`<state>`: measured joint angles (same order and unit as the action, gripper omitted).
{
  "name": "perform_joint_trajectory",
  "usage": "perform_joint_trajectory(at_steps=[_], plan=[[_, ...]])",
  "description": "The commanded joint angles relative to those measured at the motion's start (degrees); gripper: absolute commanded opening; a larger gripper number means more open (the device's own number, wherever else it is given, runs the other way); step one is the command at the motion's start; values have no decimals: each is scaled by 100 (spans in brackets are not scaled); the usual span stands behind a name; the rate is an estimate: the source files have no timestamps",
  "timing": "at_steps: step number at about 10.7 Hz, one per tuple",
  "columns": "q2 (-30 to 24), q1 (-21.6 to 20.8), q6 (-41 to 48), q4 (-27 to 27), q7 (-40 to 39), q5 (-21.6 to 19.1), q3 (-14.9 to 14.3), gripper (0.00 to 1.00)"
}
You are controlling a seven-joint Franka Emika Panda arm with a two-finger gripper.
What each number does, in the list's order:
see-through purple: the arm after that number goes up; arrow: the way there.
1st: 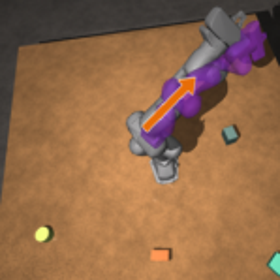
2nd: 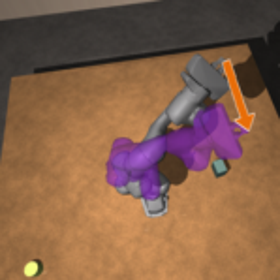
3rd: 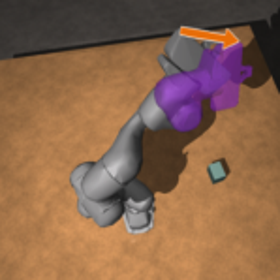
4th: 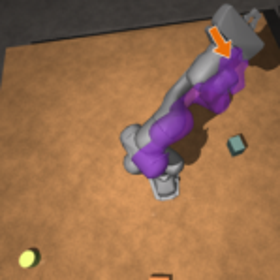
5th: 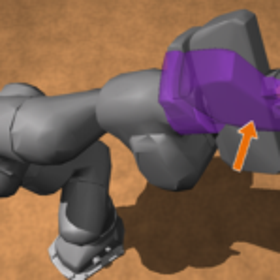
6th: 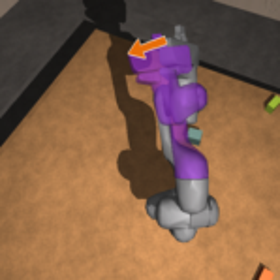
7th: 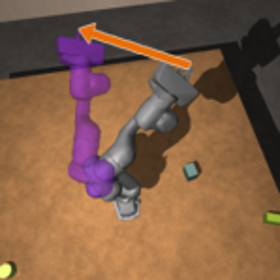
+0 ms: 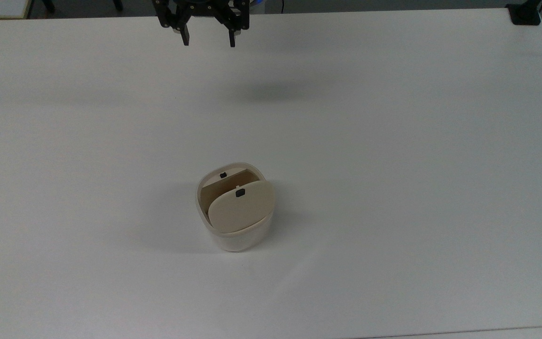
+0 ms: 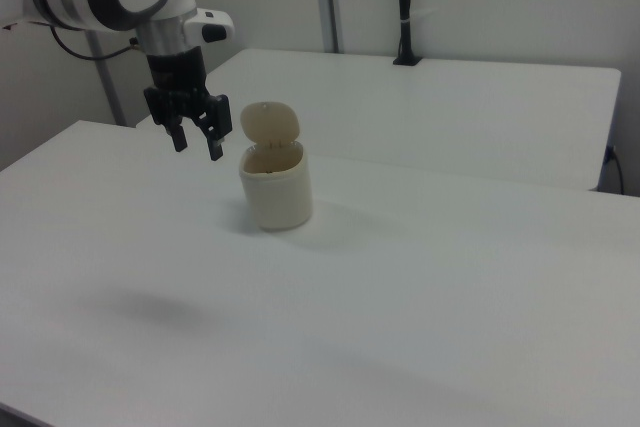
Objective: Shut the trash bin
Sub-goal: 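Move the gripper down toward the raised lid of the cream bin, then push the raised lid down onto the bin opening with the gripper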
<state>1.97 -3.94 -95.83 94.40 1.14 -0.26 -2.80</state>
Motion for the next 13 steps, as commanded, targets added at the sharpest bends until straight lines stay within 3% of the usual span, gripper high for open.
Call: perform_joint_trajectory(at_steps=[1,2,3,8,13], plan=[[444,-63,-397,-492,-106,-193,8,12],[514,-54,-1062,-519,-88,-333,-1,2],[680,-63,-1617,-528,-97,-352,16,0],[1621,-388,-4070,-1125,200,-344,43,0],[2350,-467,-5428,-1362,290,-291,34,0]])
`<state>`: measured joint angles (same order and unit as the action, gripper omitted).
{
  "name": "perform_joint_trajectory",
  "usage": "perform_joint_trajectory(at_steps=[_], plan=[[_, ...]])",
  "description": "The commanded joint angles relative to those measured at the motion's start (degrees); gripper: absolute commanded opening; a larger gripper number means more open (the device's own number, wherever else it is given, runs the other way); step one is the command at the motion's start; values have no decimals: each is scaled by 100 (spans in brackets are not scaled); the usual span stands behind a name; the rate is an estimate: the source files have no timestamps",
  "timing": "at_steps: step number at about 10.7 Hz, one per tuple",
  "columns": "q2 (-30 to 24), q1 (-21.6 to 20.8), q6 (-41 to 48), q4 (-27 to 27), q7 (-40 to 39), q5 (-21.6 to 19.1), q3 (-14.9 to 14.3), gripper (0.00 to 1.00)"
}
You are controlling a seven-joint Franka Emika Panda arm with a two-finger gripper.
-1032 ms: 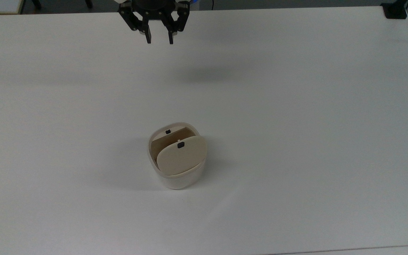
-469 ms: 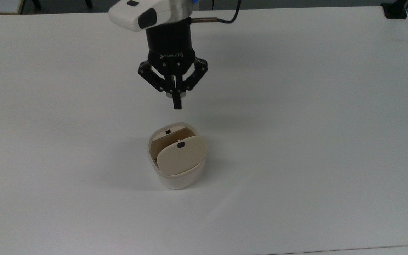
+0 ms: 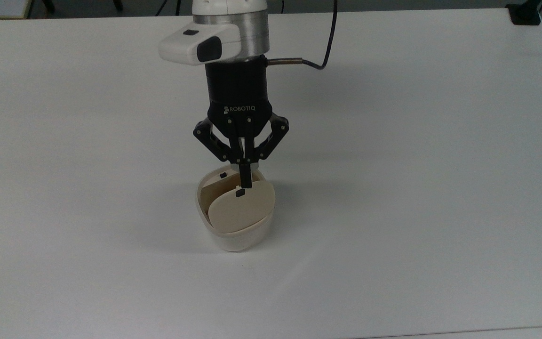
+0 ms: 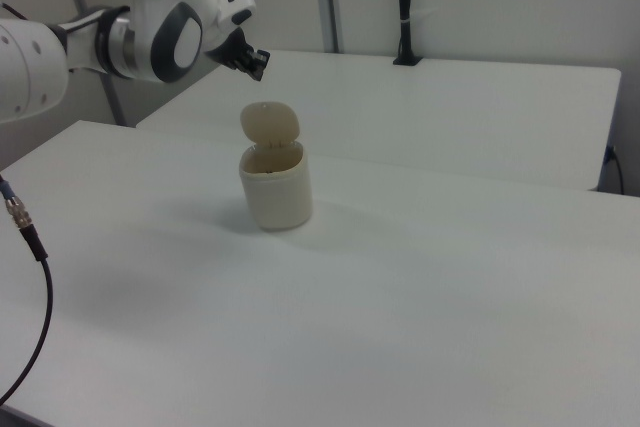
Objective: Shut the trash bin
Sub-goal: 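Push the raised lid down onto the bin opening with the gripper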
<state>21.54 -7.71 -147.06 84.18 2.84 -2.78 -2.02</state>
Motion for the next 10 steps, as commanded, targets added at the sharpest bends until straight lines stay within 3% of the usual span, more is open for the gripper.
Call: perform_joint_trajectory(at_steps=[1,4,10], plan=[[465,-90,-297,-376,112,-21,-53,0],[448,-81,-236,-306,77,111,-96,0],[263,6,2021,-210,-986,50,-220,0]])
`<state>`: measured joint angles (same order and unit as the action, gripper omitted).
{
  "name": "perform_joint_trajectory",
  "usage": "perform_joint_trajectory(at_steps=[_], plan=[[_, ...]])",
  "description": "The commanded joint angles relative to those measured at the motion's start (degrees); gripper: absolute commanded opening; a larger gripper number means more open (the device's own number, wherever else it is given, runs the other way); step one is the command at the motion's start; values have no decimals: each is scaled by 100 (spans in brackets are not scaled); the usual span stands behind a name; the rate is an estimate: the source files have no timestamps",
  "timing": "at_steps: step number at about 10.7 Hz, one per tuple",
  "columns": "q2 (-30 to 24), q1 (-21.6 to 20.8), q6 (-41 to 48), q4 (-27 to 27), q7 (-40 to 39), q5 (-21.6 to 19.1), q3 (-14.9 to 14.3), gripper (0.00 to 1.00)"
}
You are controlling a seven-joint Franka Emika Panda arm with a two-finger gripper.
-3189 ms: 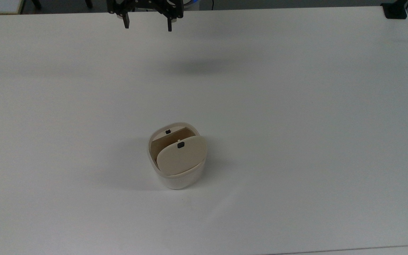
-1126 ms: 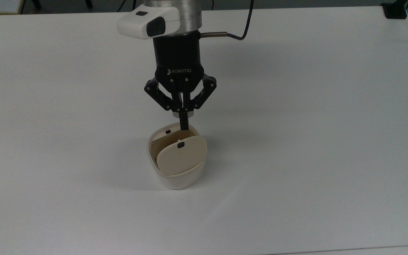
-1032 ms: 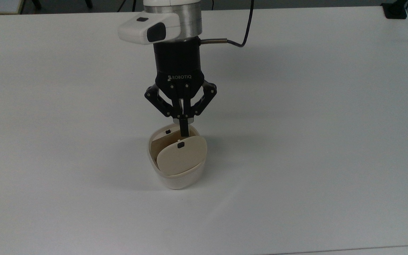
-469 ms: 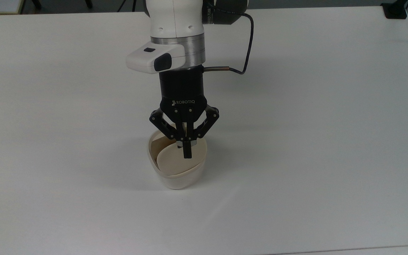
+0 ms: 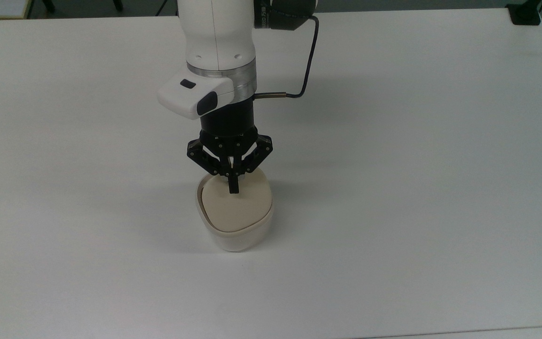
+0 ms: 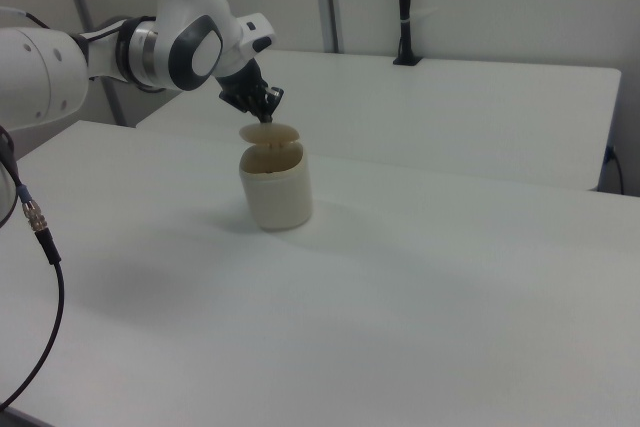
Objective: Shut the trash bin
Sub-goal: 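Push the raised lid down onto the bin opening with the gripper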
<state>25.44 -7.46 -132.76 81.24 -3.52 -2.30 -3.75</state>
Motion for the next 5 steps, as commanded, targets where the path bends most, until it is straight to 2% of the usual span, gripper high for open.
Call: perform_joint_trajectory(at_steps=[1,5], plan=[[-127,-19,733,172,-473,10,-65,0],[-30,-28,770,462,-562,54,-91,0]])
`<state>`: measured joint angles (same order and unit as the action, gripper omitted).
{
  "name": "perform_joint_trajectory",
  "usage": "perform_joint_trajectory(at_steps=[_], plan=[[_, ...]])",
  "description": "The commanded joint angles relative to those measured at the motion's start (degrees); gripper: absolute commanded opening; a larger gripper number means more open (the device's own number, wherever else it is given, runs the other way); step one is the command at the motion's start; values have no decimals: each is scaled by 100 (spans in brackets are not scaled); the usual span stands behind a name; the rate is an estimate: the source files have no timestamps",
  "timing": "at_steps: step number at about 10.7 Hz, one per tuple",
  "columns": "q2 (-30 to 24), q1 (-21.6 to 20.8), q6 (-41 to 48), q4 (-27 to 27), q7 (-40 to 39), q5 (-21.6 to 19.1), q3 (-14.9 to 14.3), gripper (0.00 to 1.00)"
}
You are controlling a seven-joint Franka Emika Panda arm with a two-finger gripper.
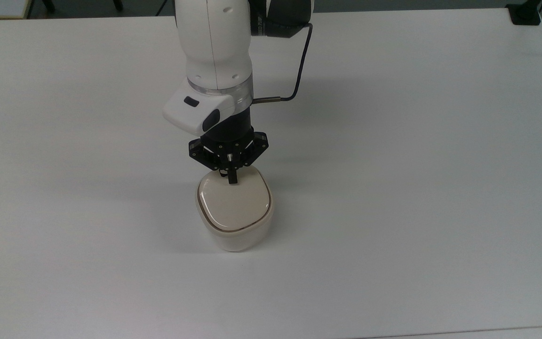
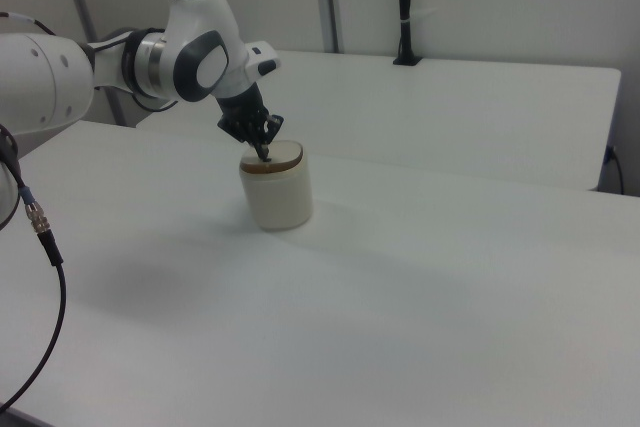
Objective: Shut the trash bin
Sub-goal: 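Press the gripper down on the closed lid to seat it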
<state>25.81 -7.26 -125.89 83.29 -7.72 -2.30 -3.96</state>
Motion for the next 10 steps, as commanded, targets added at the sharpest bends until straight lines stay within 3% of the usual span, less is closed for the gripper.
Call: perform_joint_trajectory(at_steps=[1,6,8,10], plan=[[-42,-56,47,327,-143,54,-70,0],[126,-65,47,328,-81,36,-70,0],[-224,-47,143,328,24,-25,-70,0],[-681,-39,1053,346,182,-8,-70,3]])
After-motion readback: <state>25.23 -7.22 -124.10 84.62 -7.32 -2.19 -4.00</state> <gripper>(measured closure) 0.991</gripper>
